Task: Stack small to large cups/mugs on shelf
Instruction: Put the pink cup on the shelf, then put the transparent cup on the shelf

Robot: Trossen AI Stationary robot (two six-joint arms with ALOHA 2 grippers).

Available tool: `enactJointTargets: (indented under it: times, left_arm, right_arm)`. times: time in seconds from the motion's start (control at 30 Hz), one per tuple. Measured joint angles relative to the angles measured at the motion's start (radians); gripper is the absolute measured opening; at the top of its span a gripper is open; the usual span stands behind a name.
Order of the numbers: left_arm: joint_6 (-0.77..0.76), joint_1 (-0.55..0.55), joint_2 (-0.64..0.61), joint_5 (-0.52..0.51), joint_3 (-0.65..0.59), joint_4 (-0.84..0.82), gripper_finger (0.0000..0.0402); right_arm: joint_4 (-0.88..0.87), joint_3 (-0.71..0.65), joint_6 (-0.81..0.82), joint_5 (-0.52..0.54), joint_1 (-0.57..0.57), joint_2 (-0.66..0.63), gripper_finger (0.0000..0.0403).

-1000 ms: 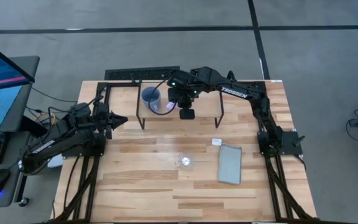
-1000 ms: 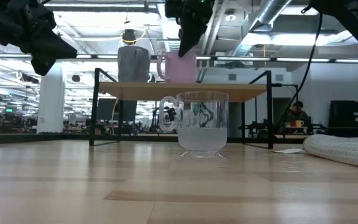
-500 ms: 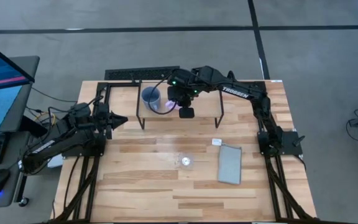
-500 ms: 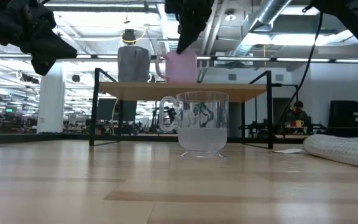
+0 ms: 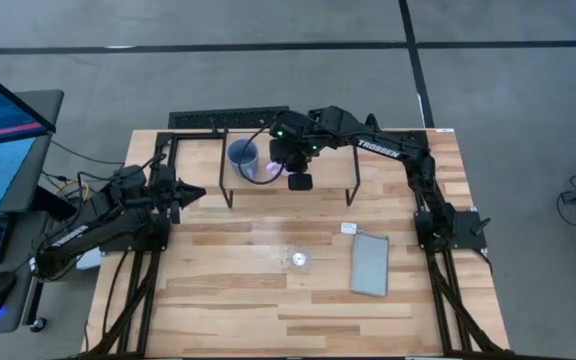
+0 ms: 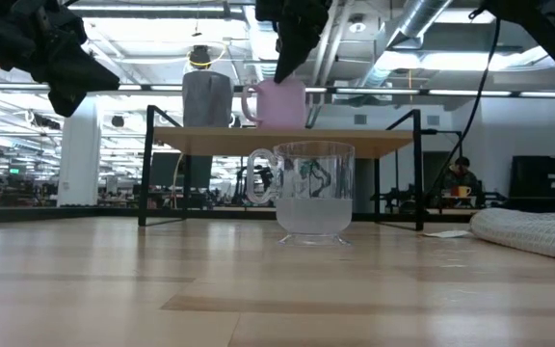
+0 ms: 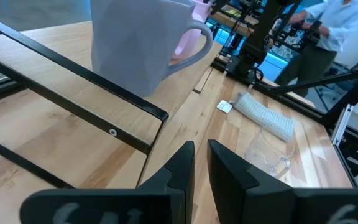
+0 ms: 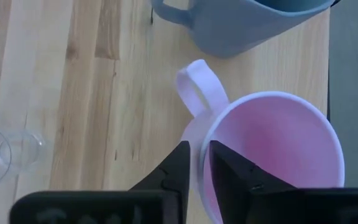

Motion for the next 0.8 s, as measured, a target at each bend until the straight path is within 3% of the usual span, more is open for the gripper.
enactJointTargets:
  times: [0.53, 0.8]
  left_arm:
    - [0.000, 0.000, 0.000, 0.000, 0.000, 0.000, 0.0033]
    - [0.000, 0.000, 0.000, 0.001, 0.000, 0.000, 0.0033]
  right_arm:
    - [-0.002, 0.000, -0.031, 0.105, 0.023, 0.000, 0.0208]
    - [0.029, 0.002, -0.035, 0.106, 0.042, -0.039, 0.0228]
